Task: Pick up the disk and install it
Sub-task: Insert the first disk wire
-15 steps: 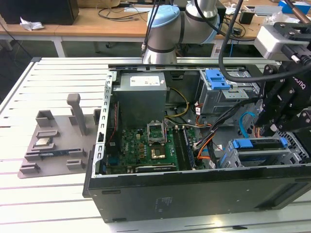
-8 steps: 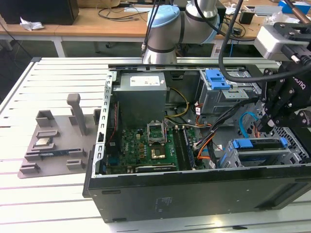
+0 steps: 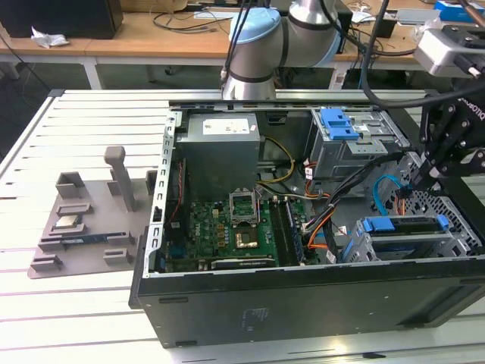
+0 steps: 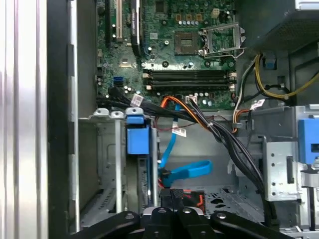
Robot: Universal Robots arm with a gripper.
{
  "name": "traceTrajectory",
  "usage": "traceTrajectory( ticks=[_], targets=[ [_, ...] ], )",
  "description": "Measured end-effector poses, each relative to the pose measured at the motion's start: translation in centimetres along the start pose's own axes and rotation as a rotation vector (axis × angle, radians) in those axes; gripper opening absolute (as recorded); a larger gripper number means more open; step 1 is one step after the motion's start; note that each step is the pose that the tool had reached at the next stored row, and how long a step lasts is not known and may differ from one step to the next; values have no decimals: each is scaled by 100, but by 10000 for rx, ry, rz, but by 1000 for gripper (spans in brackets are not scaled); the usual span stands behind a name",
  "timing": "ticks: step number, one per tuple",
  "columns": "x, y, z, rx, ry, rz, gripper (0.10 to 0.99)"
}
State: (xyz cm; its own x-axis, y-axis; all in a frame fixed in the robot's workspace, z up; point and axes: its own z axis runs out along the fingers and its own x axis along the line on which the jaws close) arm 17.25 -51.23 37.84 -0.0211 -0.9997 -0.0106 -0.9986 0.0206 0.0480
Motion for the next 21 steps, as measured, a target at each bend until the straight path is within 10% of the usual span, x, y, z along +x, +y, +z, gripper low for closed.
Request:
traceTrajectory(
  ticks=[7,11,14,21],
  targets=[
    [-144,-134,59,-41,7,1,106],
    [-145,-135,62,-41,17,2,114],
    [-145,-135,62,-41,24,3,302],
    [-212,-151,135,-50,117,9,302]
  ],
)
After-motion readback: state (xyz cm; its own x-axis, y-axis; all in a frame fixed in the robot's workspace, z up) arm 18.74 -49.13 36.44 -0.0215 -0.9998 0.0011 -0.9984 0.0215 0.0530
